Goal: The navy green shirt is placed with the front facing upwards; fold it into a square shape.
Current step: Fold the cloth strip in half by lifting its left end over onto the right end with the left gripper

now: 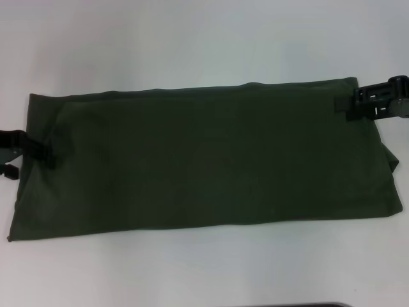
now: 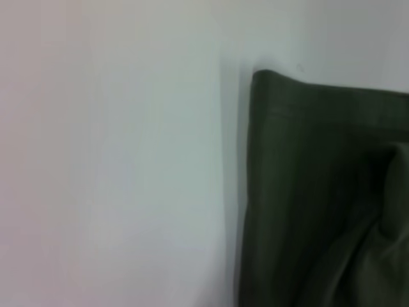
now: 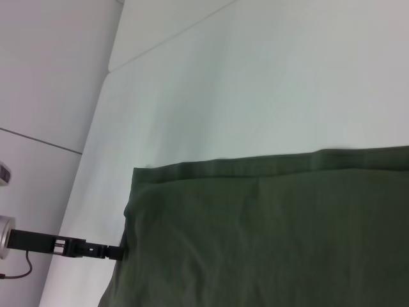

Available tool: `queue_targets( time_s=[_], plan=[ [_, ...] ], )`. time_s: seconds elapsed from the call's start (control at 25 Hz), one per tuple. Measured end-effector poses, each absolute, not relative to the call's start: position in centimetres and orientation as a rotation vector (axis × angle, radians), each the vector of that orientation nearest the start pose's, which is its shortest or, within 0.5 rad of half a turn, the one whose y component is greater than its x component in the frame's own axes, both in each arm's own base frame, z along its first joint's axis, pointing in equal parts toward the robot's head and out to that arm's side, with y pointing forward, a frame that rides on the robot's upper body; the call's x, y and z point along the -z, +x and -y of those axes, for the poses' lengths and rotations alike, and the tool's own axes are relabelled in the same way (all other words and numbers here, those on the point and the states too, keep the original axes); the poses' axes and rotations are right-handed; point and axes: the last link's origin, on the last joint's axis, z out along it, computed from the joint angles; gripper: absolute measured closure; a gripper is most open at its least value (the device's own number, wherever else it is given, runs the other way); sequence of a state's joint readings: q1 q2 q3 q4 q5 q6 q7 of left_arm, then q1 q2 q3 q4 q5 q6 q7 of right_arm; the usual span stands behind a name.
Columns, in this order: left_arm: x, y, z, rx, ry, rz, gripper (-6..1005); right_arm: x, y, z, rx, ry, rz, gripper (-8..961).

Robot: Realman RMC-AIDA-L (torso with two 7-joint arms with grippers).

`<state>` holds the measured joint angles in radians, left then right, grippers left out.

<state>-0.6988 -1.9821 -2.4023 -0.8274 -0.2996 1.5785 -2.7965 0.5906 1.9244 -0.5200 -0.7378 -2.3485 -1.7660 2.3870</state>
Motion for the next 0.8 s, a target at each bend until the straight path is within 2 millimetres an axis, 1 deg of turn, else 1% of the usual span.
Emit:
queue_targets(
  time_s=[0.36, 0.6, 0.8],
  plan=[
    [-5.48, -30.88, -35.30, 0.454, 2.404, -2.501, 172, -7.51, 29.18, -32.99, -0.437, -2.353, -1.927, 309],
    [-5.04, -30.83, -35.31, 0.463, 2.388, -2.484, 173, -7.50, 29.18, -32.99, -0.436, -2.353, -1.928, 309],
    [-4.93, -30.75, -35.29, 0.444, 2.379, -2.480, 171, -7.49, 29.18, -32.99, -0.435, -2.353, -1.928, 309]
  ],
)
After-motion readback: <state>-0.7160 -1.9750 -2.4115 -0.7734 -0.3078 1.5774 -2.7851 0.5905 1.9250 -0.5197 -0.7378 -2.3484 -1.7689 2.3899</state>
